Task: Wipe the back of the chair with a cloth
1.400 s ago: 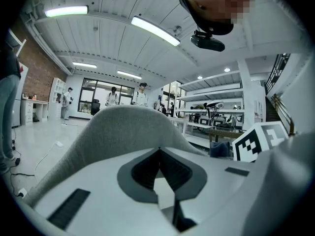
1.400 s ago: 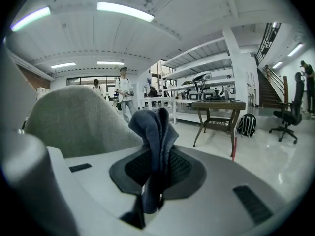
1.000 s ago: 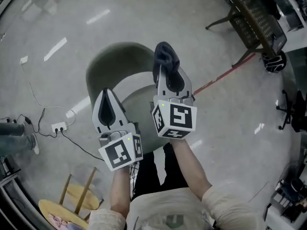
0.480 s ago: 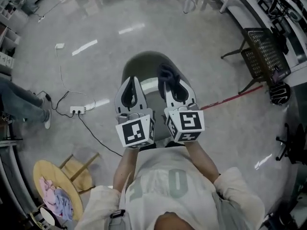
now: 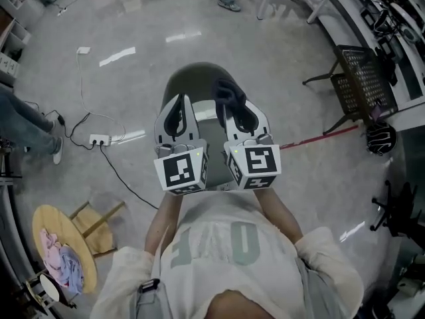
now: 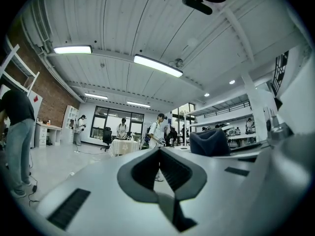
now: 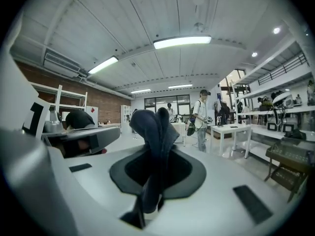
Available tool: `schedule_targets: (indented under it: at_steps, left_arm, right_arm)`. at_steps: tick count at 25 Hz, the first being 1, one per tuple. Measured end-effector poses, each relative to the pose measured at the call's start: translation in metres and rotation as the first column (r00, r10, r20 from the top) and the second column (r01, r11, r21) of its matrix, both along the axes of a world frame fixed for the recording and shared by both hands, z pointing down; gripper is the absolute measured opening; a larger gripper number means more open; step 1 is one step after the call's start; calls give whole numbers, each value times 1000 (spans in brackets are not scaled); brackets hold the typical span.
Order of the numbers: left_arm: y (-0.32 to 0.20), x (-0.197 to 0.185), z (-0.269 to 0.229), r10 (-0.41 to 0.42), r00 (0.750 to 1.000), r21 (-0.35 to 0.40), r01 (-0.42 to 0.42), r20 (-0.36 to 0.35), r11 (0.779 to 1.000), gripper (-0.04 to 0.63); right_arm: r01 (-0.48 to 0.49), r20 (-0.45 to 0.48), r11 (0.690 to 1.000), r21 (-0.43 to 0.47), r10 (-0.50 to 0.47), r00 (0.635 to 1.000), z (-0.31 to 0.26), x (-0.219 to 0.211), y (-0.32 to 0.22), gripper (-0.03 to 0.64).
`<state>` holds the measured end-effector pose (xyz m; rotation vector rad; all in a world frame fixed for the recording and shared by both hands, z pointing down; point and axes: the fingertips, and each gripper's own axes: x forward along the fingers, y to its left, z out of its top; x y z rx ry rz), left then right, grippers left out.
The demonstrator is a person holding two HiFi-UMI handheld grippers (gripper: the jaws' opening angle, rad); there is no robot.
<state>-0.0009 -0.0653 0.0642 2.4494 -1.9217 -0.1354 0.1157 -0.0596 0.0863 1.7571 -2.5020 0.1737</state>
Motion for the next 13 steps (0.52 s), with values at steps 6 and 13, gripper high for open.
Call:
schedule_targets:
  at_steps: [6,13]
  left_arm:
    - [2,-1,1,-2,1000,-6,2,8,1000,15]
    - [2,2,-5,-3,1000,-7,3,0,1000,15]
  right_arm:
    - [-6,4,1000,-2,6,1000,4,-1,1,57]
    - [3,2,1000,-1,-3,1000,2,-1,0,57]
